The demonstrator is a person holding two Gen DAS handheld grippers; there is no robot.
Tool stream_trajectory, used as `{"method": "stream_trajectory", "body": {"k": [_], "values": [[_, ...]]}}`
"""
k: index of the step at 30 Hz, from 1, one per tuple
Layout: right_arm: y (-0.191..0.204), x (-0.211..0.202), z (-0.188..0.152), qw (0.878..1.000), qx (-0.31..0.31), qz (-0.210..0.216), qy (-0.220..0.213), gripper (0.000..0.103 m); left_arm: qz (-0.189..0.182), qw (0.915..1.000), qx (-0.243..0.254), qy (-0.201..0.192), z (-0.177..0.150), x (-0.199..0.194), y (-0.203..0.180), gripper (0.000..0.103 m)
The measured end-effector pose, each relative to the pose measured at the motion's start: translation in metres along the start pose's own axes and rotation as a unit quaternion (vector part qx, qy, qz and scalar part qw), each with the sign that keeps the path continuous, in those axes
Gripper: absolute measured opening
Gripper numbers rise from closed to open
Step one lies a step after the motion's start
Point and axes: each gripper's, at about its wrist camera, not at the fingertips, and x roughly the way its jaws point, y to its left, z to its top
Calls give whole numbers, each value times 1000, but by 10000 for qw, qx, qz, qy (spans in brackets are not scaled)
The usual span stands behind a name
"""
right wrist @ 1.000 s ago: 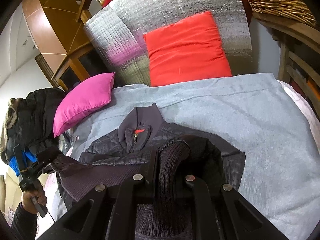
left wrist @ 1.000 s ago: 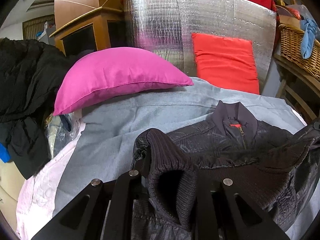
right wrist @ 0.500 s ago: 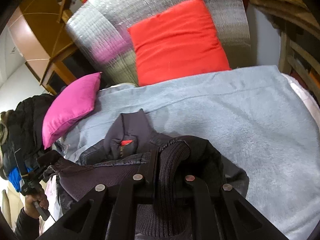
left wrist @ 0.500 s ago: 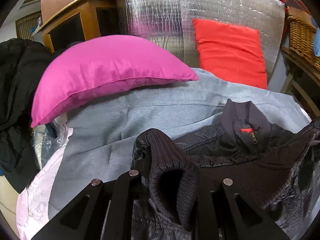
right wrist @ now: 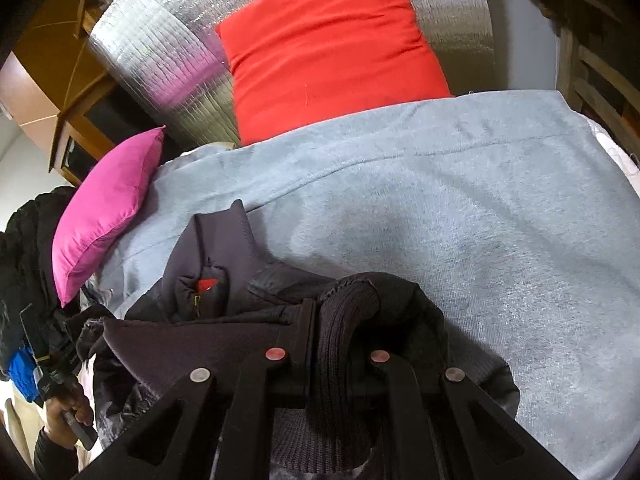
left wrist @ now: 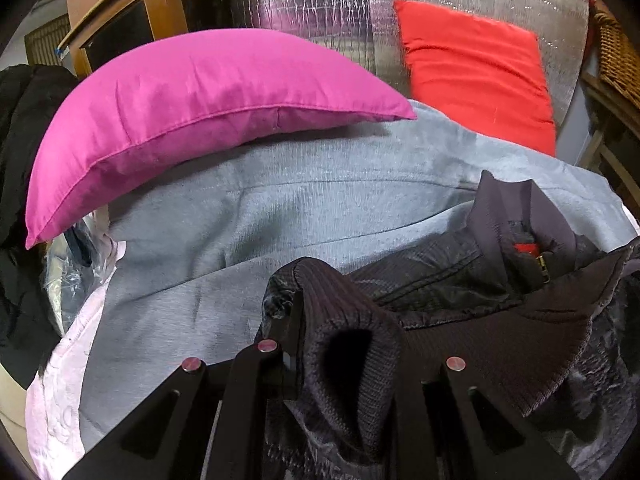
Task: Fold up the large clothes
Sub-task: 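Lower the hem onto the collar and open both grippers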
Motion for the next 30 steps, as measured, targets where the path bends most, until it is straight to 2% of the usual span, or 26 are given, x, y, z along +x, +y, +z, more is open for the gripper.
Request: {"method": "stream_trajectory", "body": {"k": [14, 19, 22, 23, 24, 26, 30], "values": [[-11, 15, 2, 9988, 410, 120, 222, 12, 123, 9997, -9, 204, 5, 17, -3, 17], [-17, 18, 1, 9974, 638, 230, 253, 14, 113, 9990, -211, 390, 7, 24, -1, 22], [-16, 15, 2, 9973, 647, 238, 243, 15, -74, 9977, -463, 497, 8, 23, 6, 36], [-15, 14, 2, 9974, 642, 244, 230, 15, -99, 9973, -531, 498, 8, 22, 9, 47], [-15, 12, 2, 9974, 643, 252, 219, 15, -57, 9972, -574, 481, 8, 20, 11, 65], [-15, 9, 2, 9974, 643, 280, 185, 17, 198, 9971, -638, 368, 8, 14, 17, 78], [-13, 0, 3, 9970, 671, 357, 112, 18, 175, 9967, -731, 292, 9, 8, 29, 79]]}}
